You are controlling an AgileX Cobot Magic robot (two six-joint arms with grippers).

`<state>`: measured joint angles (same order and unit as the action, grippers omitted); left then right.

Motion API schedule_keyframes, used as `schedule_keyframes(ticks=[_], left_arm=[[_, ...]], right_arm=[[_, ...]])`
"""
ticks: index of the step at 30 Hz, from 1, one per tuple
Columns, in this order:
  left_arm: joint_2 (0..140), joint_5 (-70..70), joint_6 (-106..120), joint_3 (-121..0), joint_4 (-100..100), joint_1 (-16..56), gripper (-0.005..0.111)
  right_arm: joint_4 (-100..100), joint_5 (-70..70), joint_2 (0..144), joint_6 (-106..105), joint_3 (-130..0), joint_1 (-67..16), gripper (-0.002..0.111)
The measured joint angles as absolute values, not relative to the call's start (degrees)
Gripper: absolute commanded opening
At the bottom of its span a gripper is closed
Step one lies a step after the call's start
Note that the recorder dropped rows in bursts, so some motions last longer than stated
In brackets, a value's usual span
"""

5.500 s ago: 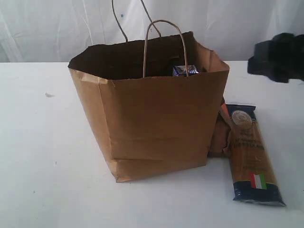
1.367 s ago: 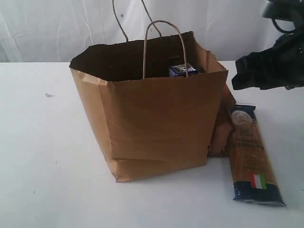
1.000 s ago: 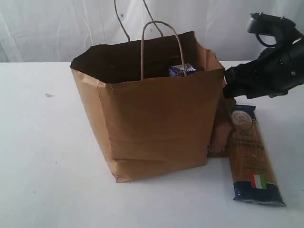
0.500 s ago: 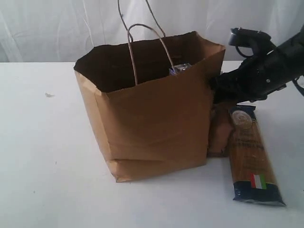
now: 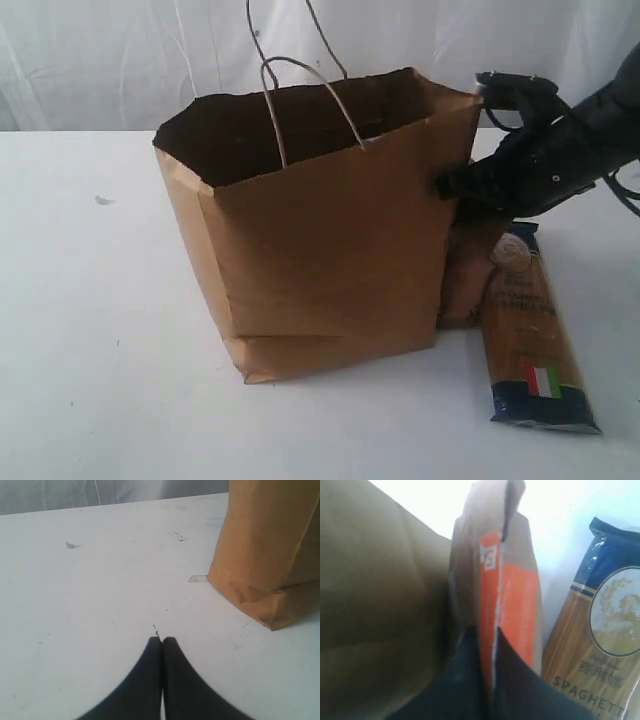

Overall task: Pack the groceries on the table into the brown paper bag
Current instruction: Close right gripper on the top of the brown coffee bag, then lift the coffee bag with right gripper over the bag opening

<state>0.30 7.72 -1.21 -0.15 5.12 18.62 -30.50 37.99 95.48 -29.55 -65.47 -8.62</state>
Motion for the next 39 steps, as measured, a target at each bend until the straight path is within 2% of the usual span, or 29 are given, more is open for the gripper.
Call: schedule_keyframes(ticks=[13, 25, 39], left_arm=[[0.30, 7.72, -1.21, -0.15, 5.12, 18.62, 0.000], [0.30, 7.72, -1.21, -0.15, 5.12, 18.62, 0.000], [0.30, 7.72, -1.21, -0.15, 5.12, 18.62, 0.000]], right_arm=[[-29.65, 41.34, 84.78, -30.78, -65.47, -8.62, 0.000], [-17.63, 46.40, 71.74, -23.67, -66.09, -8.62, 0.000], [-17.52, 53.34, 67.21, -20.75, -84.30, -9.16, 0.000]])
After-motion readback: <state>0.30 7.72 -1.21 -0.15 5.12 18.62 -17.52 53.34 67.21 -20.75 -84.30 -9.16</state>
